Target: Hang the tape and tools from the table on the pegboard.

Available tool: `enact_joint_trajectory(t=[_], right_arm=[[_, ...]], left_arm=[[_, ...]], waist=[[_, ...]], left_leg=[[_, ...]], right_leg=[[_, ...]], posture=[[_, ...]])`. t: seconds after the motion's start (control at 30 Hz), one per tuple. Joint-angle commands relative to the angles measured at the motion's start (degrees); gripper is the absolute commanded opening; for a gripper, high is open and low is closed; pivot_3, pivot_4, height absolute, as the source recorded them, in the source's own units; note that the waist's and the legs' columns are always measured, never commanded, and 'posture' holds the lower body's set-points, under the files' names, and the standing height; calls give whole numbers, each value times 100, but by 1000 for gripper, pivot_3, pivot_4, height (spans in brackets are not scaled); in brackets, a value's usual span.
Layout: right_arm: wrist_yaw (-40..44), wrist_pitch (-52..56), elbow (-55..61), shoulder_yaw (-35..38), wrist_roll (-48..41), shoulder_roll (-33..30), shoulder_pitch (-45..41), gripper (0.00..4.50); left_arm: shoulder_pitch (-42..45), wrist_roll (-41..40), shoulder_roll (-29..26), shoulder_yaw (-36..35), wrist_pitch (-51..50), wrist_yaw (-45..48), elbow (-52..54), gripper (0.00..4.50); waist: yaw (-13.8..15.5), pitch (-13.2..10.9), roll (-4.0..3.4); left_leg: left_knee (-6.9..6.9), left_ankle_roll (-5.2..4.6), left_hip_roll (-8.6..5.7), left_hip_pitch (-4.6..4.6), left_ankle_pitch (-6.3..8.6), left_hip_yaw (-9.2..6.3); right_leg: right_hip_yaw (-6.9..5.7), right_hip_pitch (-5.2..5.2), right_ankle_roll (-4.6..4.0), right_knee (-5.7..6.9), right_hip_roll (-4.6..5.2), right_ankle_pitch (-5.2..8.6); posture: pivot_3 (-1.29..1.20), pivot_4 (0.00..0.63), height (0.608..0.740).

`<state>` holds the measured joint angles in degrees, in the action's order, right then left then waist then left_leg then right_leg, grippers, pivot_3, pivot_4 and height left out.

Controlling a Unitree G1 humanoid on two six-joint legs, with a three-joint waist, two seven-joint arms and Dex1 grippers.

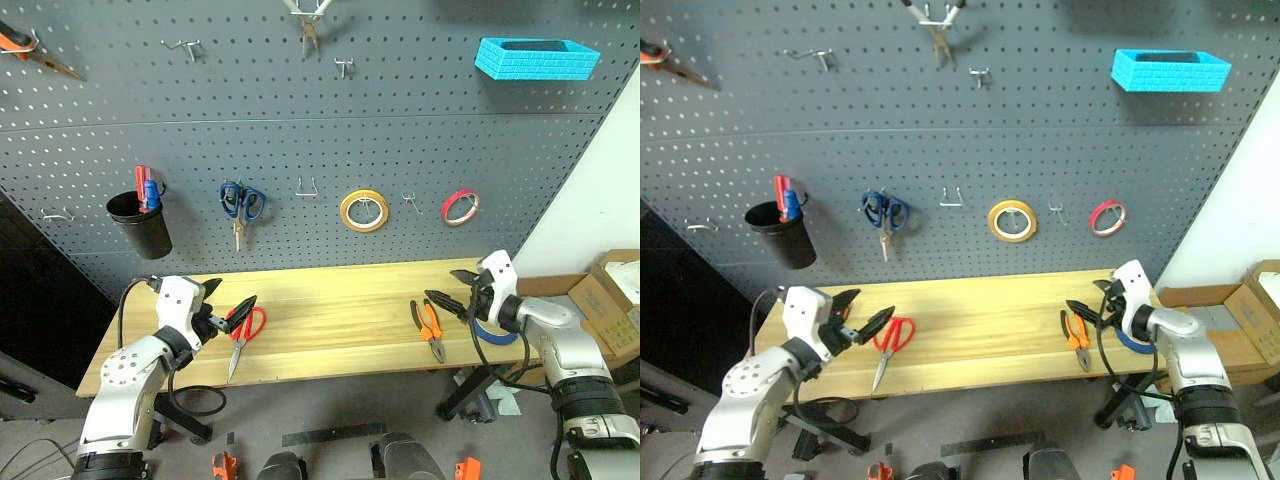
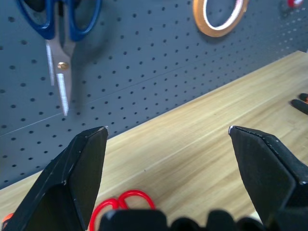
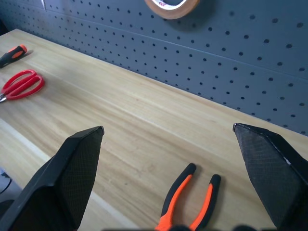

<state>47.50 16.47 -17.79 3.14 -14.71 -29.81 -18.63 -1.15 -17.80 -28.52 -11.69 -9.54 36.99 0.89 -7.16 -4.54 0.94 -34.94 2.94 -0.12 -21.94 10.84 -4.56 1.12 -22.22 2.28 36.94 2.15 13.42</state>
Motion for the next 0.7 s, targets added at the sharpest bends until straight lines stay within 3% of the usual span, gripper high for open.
enact_joint_trajectory(t=[0.03,0.63,0.7], right_arm=[[18,-150,125,57,-43,25,-110,4500],[-171,-30,238,124,-61,88,-51,4500],[-285,83,364,195,-118,88,-4,4500]], left_arm=[[-9,-90,56,-64,117,-4,194,4301],[-125,-262,151,24,-108,123,499,4301],[-157,-365,114,75,-287,226,645,4301]], waist=[[15,1,0],[92,6,-2],[90,3,-2]], left_leg=[[0,0,1,0,0,0],[-2,0,2,1,0,1],[-2,0,2,1,0,1]], right_leg=[[-1,0,-1,0,-1,1],[-1,1,-2,1,-2,1],[-2,1,-2,1,-2,1]], posture=[[-68,0,740],[-85,0,740],[-91,27,740]])
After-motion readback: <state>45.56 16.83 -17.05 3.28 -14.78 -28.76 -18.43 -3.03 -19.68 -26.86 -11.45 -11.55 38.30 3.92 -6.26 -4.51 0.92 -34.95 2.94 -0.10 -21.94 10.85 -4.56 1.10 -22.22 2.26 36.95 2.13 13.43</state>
